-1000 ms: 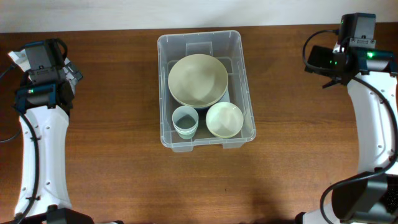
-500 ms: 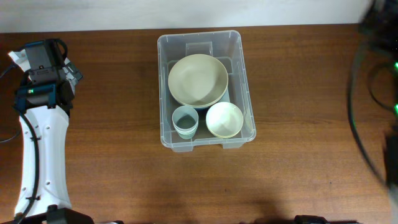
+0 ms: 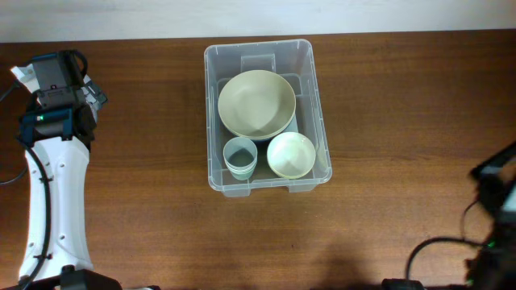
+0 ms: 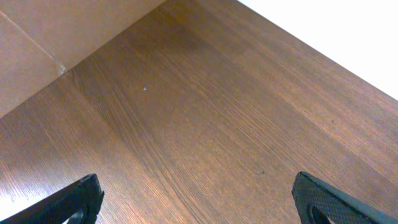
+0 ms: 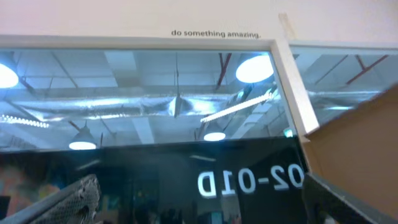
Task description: Pack container
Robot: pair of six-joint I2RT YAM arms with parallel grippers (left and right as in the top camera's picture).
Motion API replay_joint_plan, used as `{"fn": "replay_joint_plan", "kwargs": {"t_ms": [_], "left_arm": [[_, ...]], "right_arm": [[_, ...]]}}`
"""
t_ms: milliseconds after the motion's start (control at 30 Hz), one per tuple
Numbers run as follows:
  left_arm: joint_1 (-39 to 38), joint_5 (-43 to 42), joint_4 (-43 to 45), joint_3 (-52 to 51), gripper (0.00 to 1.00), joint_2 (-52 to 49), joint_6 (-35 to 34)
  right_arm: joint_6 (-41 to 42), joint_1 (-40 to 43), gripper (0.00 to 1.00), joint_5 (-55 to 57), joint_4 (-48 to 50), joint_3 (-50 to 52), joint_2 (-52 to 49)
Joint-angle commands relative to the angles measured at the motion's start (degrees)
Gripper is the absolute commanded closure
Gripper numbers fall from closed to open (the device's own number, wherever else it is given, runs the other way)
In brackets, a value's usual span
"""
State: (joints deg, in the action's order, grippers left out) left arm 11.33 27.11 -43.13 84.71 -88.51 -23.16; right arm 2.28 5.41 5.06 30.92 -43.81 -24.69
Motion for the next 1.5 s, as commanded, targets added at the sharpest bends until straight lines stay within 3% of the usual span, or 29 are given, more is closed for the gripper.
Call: {"fn": "replay_joint_plan", "kwargs": {"t_ms": [0,300,500,1133,1467], "left_arm": [[0.31,0.79,-0.09,0.63,0.01,0.13,0.50],[0.31,0.79,-0.09,0.63,0.01,0.13,0.50],[0.31,0.79,-0.09,0.63,0.01,0.13,0.50],[0.35,0.79,-0.09,0.63,0.01,0.13,0.50],[0.35,0.79,-0.09,0.63,0.01,0.13,0.50]], "right_arm": [[-1.57,-0.42,0.01,-0.15,0.28,8.98,5.99],[-2.10,-0.42,0.01,-0.59,0.17,32.06,20.98],[-3.19,-0.42,0.01,-0.83,0.00,39.98,24.50],[-8.07,-0.48,0.01,-3.17,-24.39,42.64,24.50],[-8.09,-0.48,0.01,-2.95,-30.97,43.50,24.50]]}}
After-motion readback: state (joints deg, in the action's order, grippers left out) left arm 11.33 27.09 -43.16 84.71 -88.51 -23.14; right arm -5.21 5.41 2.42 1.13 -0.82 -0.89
